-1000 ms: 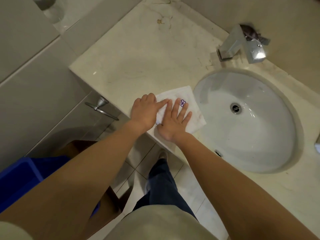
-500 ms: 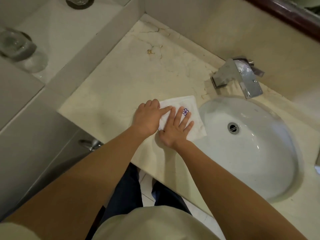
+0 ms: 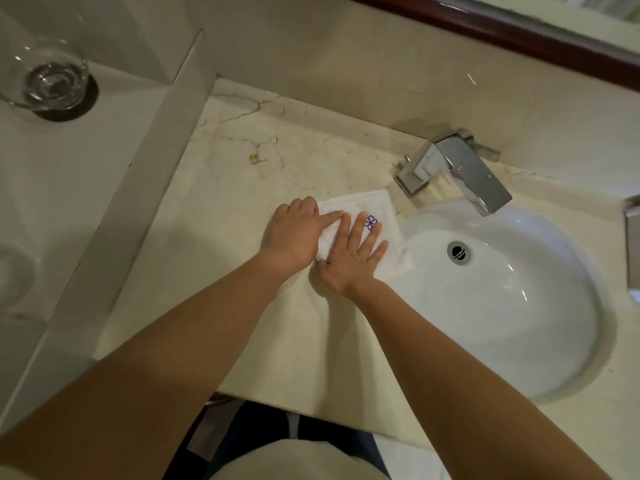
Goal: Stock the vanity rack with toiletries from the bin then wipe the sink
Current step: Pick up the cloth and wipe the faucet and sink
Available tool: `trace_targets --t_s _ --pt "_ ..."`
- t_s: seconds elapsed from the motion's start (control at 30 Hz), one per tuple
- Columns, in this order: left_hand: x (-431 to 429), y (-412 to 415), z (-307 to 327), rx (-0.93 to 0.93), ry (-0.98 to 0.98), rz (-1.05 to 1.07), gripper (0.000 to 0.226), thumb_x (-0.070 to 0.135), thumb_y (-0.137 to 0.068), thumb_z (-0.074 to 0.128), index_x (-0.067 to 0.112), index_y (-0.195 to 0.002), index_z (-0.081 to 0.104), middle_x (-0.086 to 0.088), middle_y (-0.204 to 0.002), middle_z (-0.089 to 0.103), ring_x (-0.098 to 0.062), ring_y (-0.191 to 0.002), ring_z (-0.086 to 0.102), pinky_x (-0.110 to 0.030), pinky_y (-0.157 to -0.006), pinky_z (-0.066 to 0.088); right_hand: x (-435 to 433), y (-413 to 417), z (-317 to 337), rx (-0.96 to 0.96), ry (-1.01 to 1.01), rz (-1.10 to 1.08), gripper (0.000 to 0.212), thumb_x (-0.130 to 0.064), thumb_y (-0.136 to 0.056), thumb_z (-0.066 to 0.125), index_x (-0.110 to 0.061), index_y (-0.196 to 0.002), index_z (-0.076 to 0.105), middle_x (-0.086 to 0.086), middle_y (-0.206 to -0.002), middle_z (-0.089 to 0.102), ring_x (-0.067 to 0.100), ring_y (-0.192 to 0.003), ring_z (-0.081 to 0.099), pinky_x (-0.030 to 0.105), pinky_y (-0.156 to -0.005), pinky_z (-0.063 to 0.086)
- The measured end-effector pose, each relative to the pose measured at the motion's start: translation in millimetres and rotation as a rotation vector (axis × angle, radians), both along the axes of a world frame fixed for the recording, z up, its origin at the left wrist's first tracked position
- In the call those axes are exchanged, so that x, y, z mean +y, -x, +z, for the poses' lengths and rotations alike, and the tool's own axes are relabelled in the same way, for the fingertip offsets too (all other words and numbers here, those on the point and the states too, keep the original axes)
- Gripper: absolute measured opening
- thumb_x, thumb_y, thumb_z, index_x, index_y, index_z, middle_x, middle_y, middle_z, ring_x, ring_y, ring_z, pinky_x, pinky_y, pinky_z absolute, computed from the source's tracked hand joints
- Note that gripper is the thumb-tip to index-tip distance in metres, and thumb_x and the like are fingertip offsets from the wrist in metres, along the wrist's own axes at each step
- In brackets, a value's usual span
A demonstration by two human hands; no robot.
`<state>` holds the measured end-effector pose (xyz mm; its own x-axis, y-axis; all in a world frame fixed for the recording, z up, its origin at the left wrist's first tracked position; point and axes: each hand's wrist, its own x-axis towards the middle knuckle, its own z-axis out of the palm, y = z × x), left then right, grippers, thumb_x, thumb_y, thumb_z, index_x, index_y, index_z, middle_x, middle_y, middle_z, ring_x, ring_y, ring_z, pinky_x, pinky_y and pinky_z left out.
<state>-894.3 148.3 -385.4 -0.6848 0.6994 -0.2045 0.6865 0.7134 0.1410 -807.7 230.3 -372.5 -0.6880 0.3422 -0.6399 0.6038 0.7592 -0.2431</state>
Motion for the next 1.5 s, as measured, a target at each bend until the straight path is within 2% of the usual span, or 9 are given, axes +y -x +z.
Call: trace_targets --t_s 0.37,0.47,0.53,0.6,0.8,0.9,1.07,1.3,1.5 --pt "33 75 8 0.001 0.000 0.005 0.057 0.024 -0.094 0.048 0.046 -0.144 0.031 -0.002 -0.113 0.048 -0.021 -0.107 0.046 -0.033 -0.093 0.035 32 75 1 0.033 0.027 -0.014 0.092 -0.042 -0.094 0.039 -0.012 -0.146 -0.030 0.015 -0.149 -0.043 0.042 -0.132 -0.043 0.059 -0.109 -0.025" --pt "45 97 5 0.014 -0.057 0.029 0.050 0.026 -0.096 0.051 0.042 -0.141 0.039 -0.004 -0.112 0.051 -0.023 -0.104 0.048 -0.035 -0.093 0.039 43 101 1 0.019 0.020 -0.025 0.093 -0.040 -0.093 0.040 -0.013 -0.146 -0.032 0.014 -0.148 -0.044 0.041 -0.132 -0.043 0.058 -0.109 -0.025" --pt "52 108 5 0.059 -0.056 0.016 0.048 0.017 -0.094 0.051 0.035 -0.138 0.045 -0.007 -0.114 0.053 -0.028 -0.103 0.049 -0.039 -0.088 0.042 49 116 0 0.013 0.020 -0.036 0.093 -0.042 -0.094 0.039 -0.013 -0.145 -0.032 0.014 -0.148 -0.044 0.041 -0.132 -0.043 0.059 -0.109 -0.024" --pt "58 117 5 0.104 -0.038 -0.002 0.050 0.010 -0.092 0.051 0.031 -0.137 0.045 -0.010 -0.117 0.054 -0.031 -0.102 0.050 -0.041 -0.085 0.043 54 127 0 0.007 0.013 -0.036 0.092 -0.044 -0.094 0.039 -0.013 -0.145 -0.032 0.014 -0.148 -0.044 0.041 -0.132 -0.043 0.059 -0.109 -0.024" --pt "70 138 4 0.127 -0.027 0.028 0.051 0.012 -0.092 0.050 0.033 -0.138 0.043 -0.007 -0.119 0.053 -0.029 -0.104 0.049 -0.041 -0.085 0.043 70 151 -2 0.034 0.013 -0.002 0.097 -0.041 -0.092 0.044 -0.011 -0.145 -0.032 0.015 -0.147 -0.045 0.041 -0.132 -0.043 0.061 -0.109 -0.022" --pt "71 142 3 0.123 -0.027 0.027 0.053 0.014 -0.093 0.049 0.035 -0.141 0.040 -0.007 -0.121 0.052 -0.028 -0.107 0.049 -0.041 -0.087 0.042 73 154 -2 0.037 0.003 0.020 0.099 -0.041 -0.091 0.045 -0.010 -0.145 -0.032 0.015 -0.147 -0.045 0.041 -0.132 -0.043 0.061 -0.110 -0.020" --pt "63 136 5 0.017 -0.039 0.093 0.049 0.034 -0.098 0.047 0.044 -0.144 0.034 -0.004 -0.119 0.049 -0.022 -0.113 0.046 -0.035 -0.099 0.035 74 147 -2 0.037 -0.027 0.112 0.098 -0.038 -0.090 0.046 -0.013 -0.146 -0.030 0.013 -0.148 -0.044 0.038 -0.134 -0.043 0.060 -0.110 -0.021" --pt "18 102 6 -0.027 -0.053 0.173 0.057 0.020 -0.094 0.045 0.037 -0.147 0.033 -0.006 -0.117 0.051 -0.025 -0.109 0.048 -0.034 -0.093 0.032 59 118 -3 0.138 -0.037 0.318 0.096 -0.034 -0.087 0.049 -0.021 -0.151 -0.021 0.004 -0.155 -0.035 0.026 -0.139 -0.039 0.051 -0.111 -0.025" --pt "-16 72 7 -0.052 -0.027 0.232 0.059 0.020 -0.094 0.046 0.037 -0.149 0.031 -0.005 -0.118 0.052 -0.023 -0.110 0.049 -0.034 -0.092 0.035 33 93 -4 0.164 -0.025 0.419 0.090 -0.028 -0.089 0.045 -0.020 -0.152 -0.018 0.006 -0.156 -0.032 0.027 -0.140 -0.037 0.052 -0.112 -0.024"
